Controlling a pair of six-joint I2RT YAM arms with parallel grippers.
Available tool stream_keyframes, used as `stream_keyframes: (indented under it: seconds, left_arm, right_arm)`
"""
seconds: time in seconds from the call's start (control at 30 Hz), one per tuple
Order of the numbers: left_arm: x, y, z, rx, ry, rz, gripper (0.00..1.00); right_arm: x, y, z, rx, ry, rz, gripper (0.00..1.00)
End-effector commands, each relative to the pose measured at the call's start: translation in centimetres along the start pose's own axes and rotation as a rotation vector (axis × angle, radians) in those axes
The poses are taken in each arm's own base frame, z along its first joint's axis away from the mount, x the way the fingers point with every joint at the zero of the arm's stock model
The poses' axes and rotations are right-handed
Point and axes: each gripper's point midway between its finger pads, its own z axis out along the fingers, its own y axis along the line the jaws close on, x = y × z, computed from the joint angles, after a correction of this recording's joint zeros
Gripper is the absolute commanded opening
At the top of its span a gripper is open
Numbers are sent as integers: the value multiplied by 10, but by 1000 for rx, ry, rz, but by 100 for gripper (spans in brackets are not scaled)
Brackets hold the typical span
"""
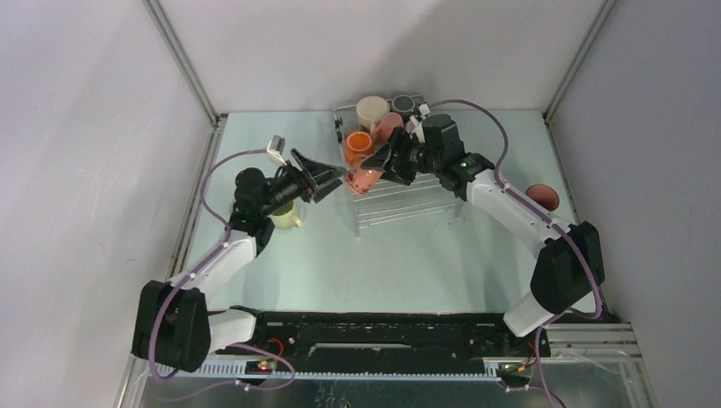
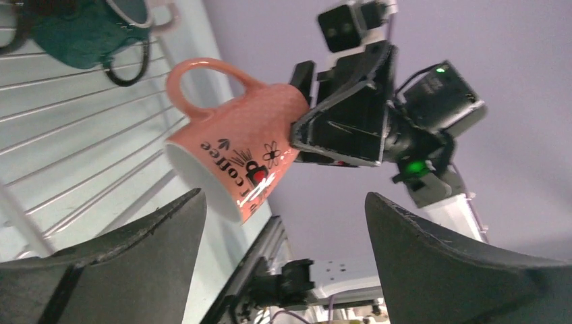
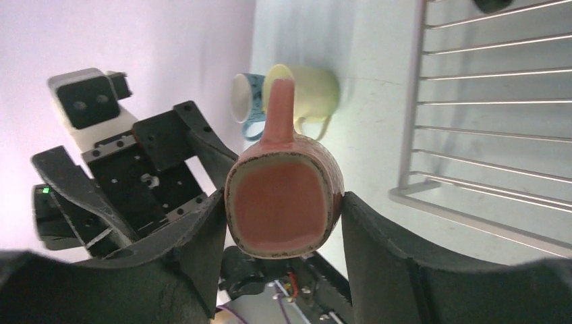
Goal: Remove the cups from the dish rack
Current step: Place the cup at the center of the board.
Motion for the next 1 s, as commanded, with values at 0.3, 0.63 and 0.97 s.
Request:
stream_keyframes:
  seconds: [0.3,0.63,0.97]
  left_arm:
    - [0,-50,5,241,-31,-142,72]
    - [-1,-69,7,321,-32,-175,32]
    - [0,-76,8,337,-19,-155,0]
  right_arm:
    - [-13,81,-31,-344,-39,40,15]
    - [-3,82,-30,-401,1,95,14]
    - [2,81,-31,-398,1,103,16]
